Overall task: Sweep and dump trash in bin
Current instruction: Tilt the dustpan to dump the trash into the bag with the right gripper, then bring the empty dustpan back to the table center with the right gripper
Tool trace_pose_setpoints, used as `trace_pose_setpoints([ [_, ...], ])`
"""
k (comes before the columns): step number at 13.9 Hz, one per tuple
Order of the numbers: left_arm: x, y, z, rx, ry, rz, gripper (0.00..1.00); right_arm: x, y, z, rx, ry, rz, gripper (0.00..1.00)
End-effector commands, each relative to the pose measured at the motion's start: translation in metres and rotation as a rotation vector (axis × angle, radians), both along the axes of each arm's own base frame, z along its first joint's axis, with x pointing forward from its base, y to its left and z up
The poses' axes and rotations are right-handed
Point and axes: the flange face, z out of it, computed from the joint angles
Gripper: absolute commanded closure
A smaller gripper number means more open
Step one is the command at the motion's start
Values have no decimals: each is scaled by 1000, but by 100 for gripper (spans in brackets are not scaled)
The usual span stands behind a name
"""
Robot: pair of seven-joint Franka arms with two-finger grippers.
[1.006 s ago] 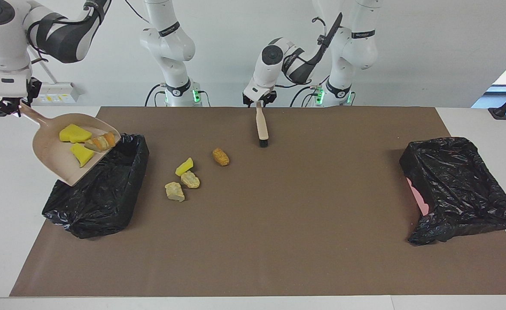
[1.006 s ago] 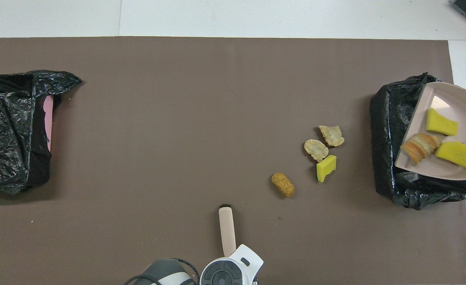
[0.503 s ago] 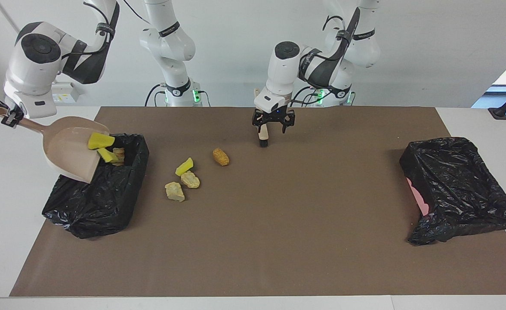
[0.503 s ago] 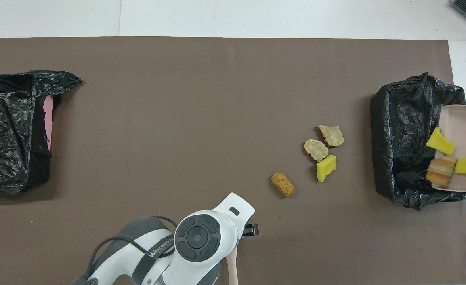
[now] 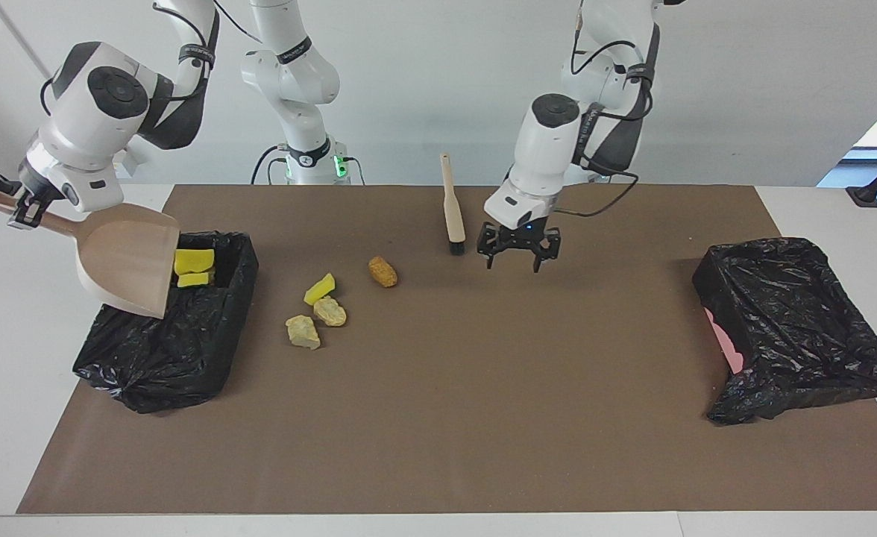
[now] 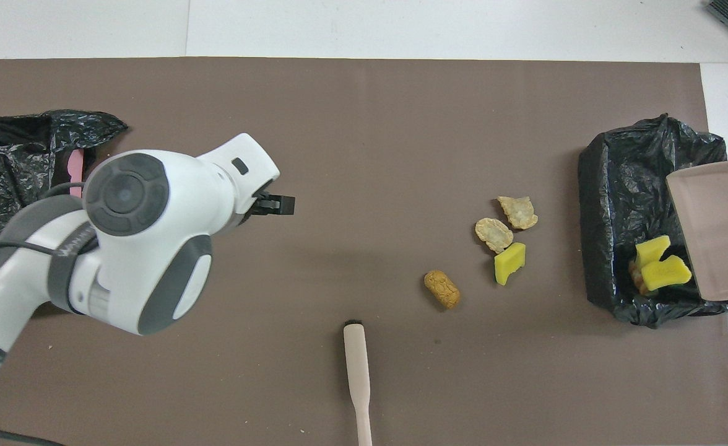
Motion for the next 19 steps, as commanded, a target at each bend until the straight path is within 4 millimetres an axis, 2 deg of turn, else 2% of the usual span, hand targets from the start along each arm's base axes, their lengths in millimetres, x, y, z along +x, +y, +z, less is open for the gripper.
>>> trace_pose_setpoints([
  [1,13,61,71,58,34,-66,0,1,25,60,0,-82,-54,100],
  [3,4,105,118,67,70,-80,0,-6,41,80,101,-160,-197,100],
  [4,-6,122,133,65,94,-67,0,-7,53,84,141,-213,-259,100],
  [5,-22,134,150,62,109,-53,0,-8,74,86,208,-280,-328,100],
  [6,-37,140,164,61,124,-51,0,-13,83,87,267,-335,-438,100],
  [7,-44,149,167,59,161,-38,0,-15,97,82,328,-378,-520,100],
  [8,-49,153,174,44,179,-29,0,-14,117,74,413,-402,-574,100],
  [9,-51,155,189,33,170,-29,0,-16,129,72,487,-430,-638,100],
  [10,-51,156,195,32,169,-26,0,-16,152,65,529,-454,-700,100],
  [14,-43,166,195,8,195,-5,0,-11,255,30,617,-569,-959,100],
  [16,-36,180,198,-4,204,22,0,-3,296,0,646,-590,-1098,100],
  [17,-33,182,198,-3,207,27,0,2,308,-11,672,-585,-1154,100],
  [19,-32,183,198,-3,207,27,0,11,346,-39,686,-611,-1226,100],
])
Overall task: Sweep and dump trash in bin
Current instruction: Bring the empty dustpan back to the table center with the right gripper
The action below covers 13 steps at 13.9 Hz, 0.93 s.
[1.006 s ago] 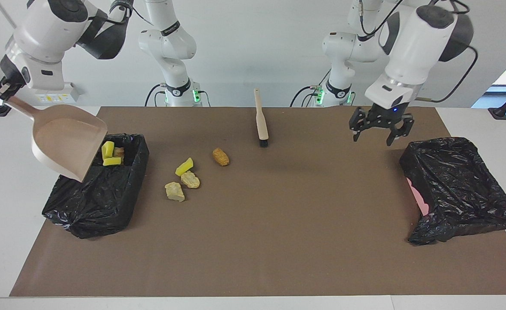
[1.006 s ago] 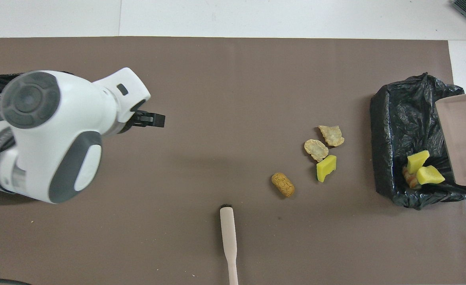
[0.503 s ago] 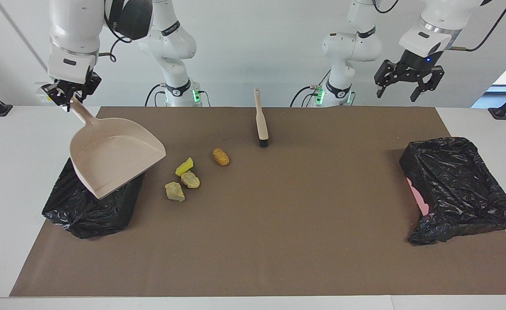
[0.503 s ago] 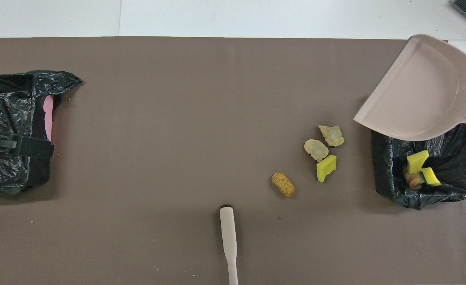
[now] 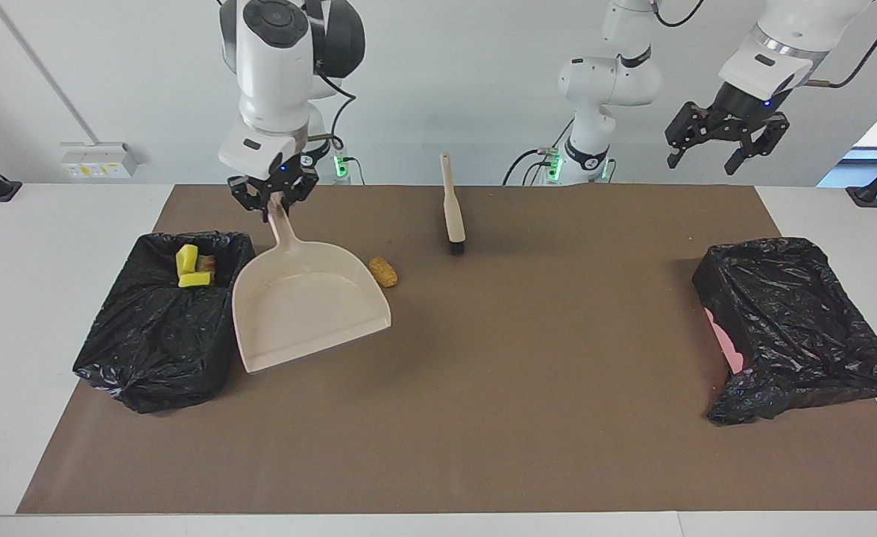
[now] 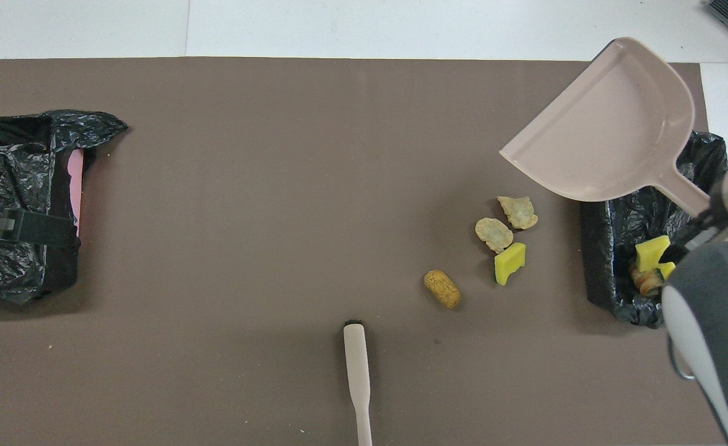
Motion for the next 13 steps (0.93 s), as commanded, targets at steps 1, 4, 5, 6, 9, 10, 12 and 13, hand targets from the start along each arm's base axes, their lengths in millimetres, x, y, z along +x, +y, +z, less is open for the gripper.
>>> trace_pose_setpoints([
  [1,3,2,6,-10,16,-12,0,16,45,-39,46,-26,-139,100],
  [4,1,1,9,-7,8,-19,0,22,84,-73,148,-10,-265,100],
  [5,1,0,10,-9,2,-20,0,21,99,-86,146,-7,-290,100],
  [6,-1,-2,12,-10,-1,-24,0,22,114,-98,149,-16,-333,100],
  [9,-9,-2,13,-8,7,-21,0,23,172,-133,191,-23,-439,100],
  [10,-9,-1,13,-8,9,-18,0,21,196,-140,207,-11,-458,100],
  [12,-8,0,13,-4,5,-15,0,26,236,-152,246,8,-518,100],
  [13,-8,-1,13,-4,7,-16,0,28,248,-156,259,8,-535,100],
])
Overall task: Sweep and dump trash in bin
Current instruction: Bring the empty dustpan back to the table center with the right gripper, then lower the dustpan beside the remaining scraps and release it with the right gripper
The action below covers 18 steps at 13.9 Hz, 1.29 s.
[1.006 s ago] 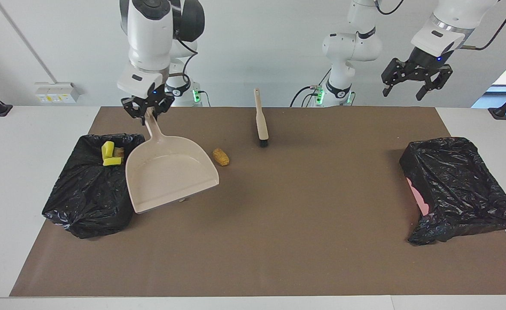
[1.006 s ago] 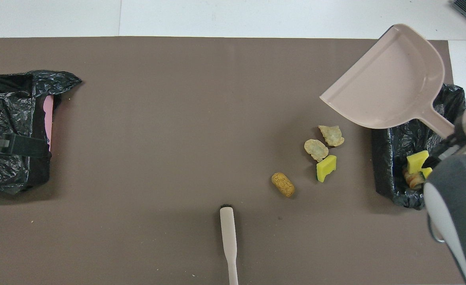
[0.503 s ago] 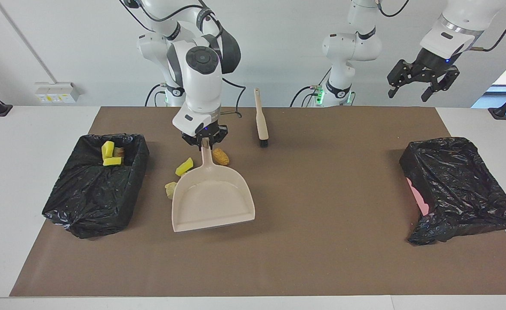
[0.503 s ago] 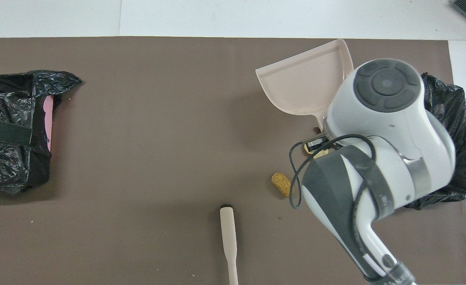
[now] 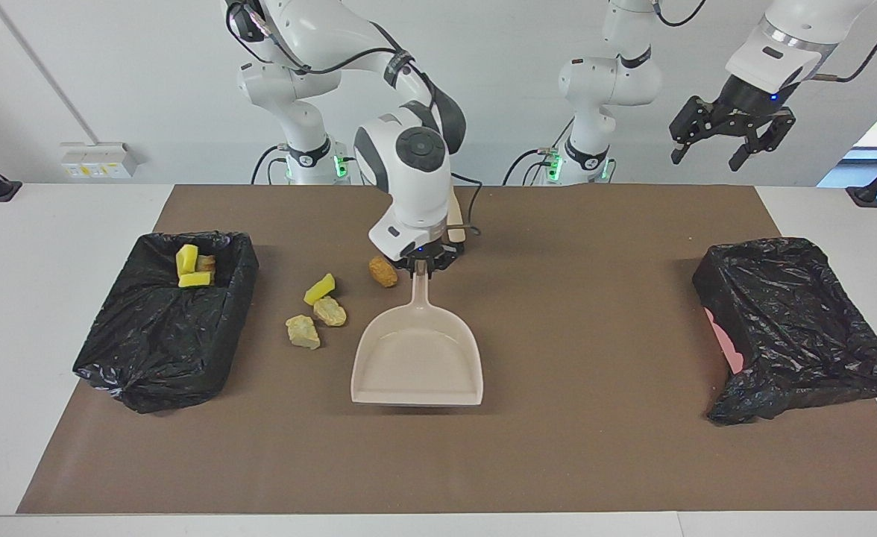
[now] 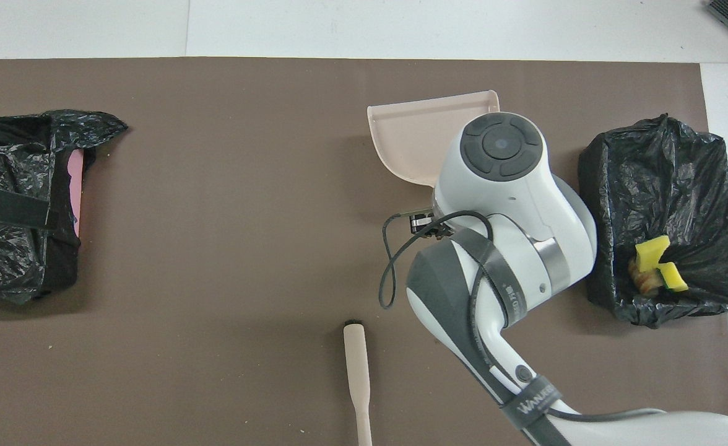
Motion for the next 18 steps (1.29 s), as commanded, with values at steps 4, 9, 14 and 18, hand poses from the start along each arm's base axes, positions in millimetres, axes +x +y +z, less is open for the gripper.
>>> trace_pose_setpoints([
  [4,-5,4,3,-1,13,-3,0,18,33,-21,74,14,-71,100],
  [9,-4,4,4,-1,10,-2,0,17,34,-21,80,14,-67,100],
  [14,-8,3,4,2,23,-6,0,13,21,-44,75,23,-5,100],
  [18,-10,6,2,4,43,-1,0,6,20,-61,67,28,16,85],
])
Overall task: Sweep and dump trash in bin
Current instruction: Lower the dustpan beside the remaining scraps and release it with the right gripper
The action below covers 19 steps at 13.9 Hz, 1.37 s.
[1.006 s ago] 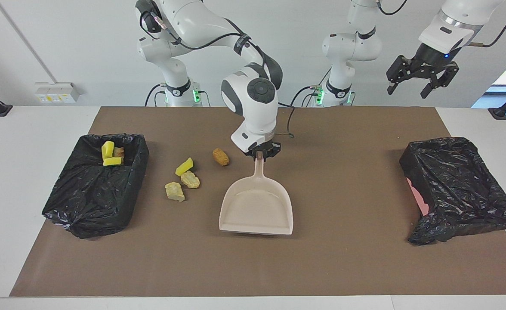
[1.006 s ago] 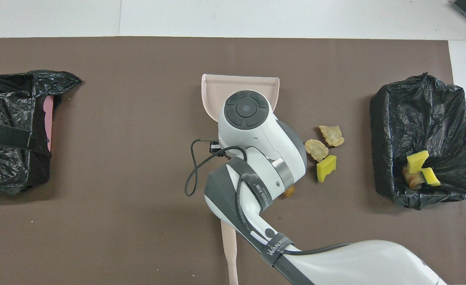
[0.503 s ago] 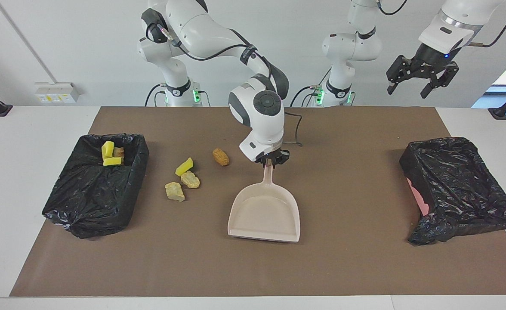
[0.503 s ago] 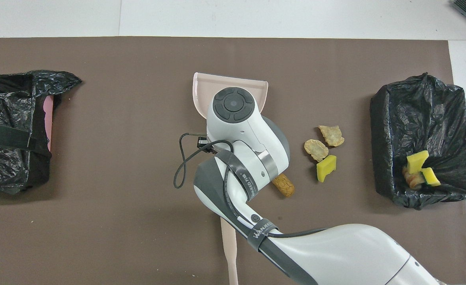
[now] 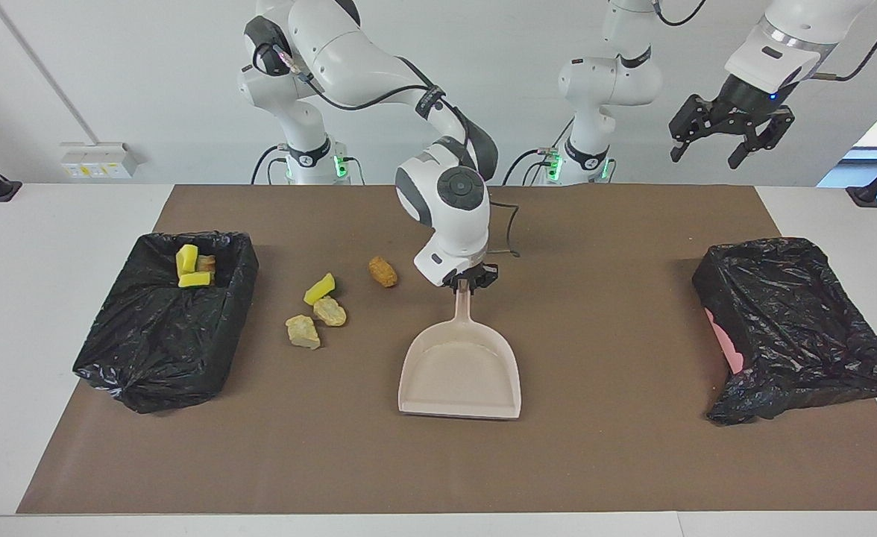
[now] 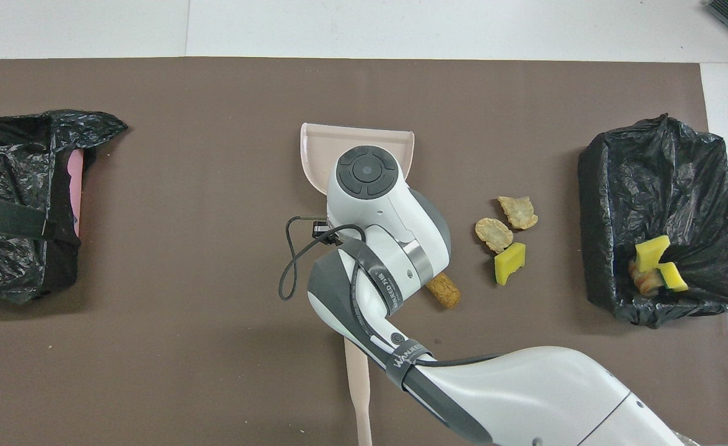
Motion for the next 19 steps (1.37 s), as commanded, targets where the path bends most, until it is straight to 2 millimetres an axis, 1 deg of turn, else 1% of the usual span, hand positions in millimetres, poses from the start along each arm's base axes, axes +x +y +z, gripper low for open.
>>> trace_pose_setpoints([
  [1,-6,5,4,0,14,0,0,-4,-4,-2,20,-3,29,71],
  [2,-7,5,4,0,14,1,0,-6,-5,-2,11,5,36,33],
  [3,-8,4,4,1,20,1,0,-11,-1,1,-1,1,49,0],
  [4,-8,4,4,1,22,-1,0,-16,1,9,-8,6,52,0],
  [5,-9,4,3,2,32,-2,0,-24,-4,23,-24,20,50,0],
  [7,-15,5,3,5,58,0,0,-46,-16,62,-28,17,66,0],
  [8,-15,5,0,5,66,-4,0,-65,-19,79,-32,15,82,0],
  [9,-15,5,1,4,54,-3,0,-86,-19,90,-8,35,85,0],
  [10,-15,5,1,4,53,-9,0,-107,-24,97,13,61,75,0],
  [11,-16,3,1,4,55,-17,0,-131,-25,105,12,61,91,0],
  [13,-17,0,1,5,60,-10,0,-191,-11,104,3,74,141,0],
  [14,-19,-3,1,6,68,-14,0,-221,-9,98,9,83,164,0],
  [15,-19,-7,1,7,68,-23,0,-240,-15,89,15,75,169,0],
  [17,-12,-20,-3,3,34,-44,0,-291,-17,75,38,69,202,0],
  [19,-2,-48,-14,1,1,-85,0,-315,-19,54,17,80,225,0],
])
